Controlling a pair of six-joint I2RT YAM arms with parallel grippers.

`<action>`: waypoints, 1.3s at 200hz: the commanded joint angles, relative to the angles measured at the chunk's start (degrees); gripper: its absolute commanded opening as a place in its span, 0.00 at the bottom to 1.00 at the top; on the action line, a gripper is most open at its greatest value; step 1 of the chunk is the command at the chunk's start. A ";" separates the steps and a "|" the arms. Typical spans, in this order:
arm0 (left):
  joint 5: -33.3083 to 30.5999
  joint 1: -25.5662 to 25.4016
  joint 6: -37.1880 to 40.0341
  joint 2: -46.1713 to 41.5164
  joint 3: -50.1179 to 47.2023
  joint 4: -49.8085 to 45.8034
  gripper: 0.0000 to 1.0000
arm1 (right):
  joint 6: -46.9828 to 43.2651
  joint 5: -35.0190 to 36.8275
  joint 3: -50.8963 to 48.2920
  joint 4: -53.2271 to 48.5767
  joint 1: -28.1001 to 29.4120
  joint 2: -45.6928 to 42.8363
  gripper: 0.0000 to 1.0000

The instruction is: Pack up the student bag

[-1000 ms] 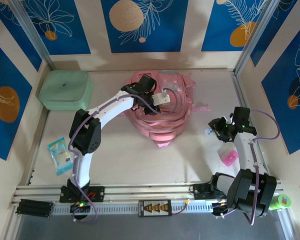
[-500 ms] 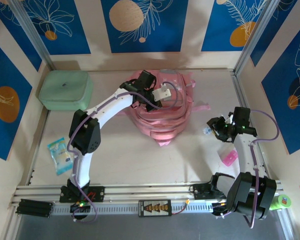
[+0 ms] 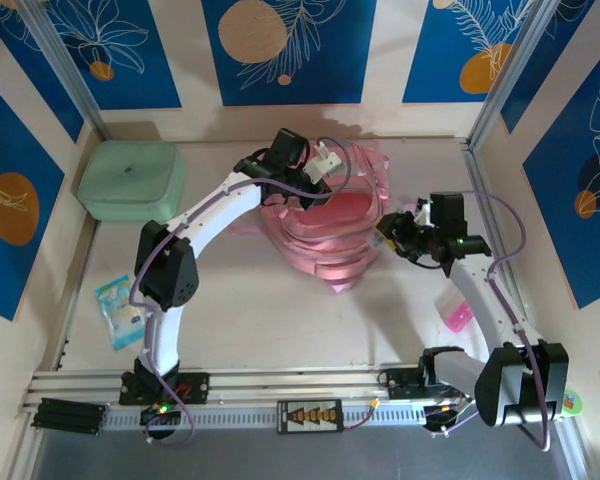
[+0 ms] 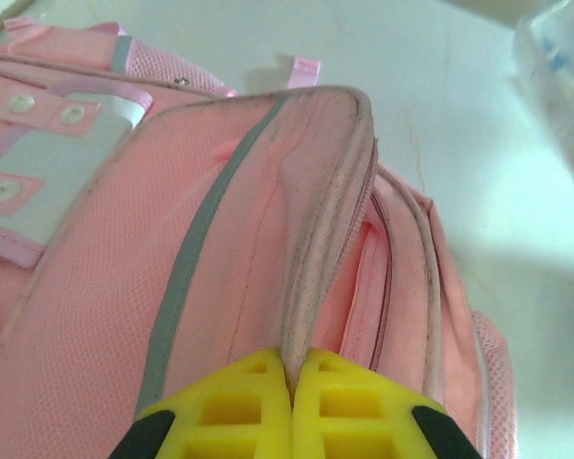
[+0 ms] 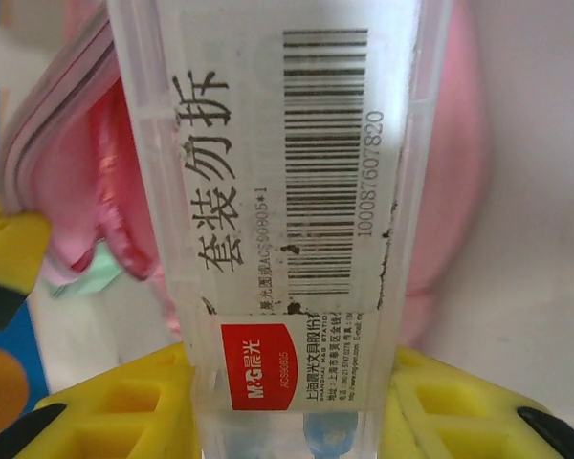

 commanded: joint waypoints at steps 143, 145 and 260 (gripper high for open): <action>7.61 0.04 -14.38 -3.92 5.65 10.44 0.00 | 21.02 2.72 18.56 9.77 8.71 23.93 0.45; 7.58 0.06 -14.38 -3.87 5.64 10.42 0.00 | 21.05 2.50 18.73 10.12 8.71 24.22 0.46; 8.05 0.21 -14.36 -3.44 5.29 9.81 0.00 | 12.00 9.54 17.77 2.84 6.32 20.06 0.50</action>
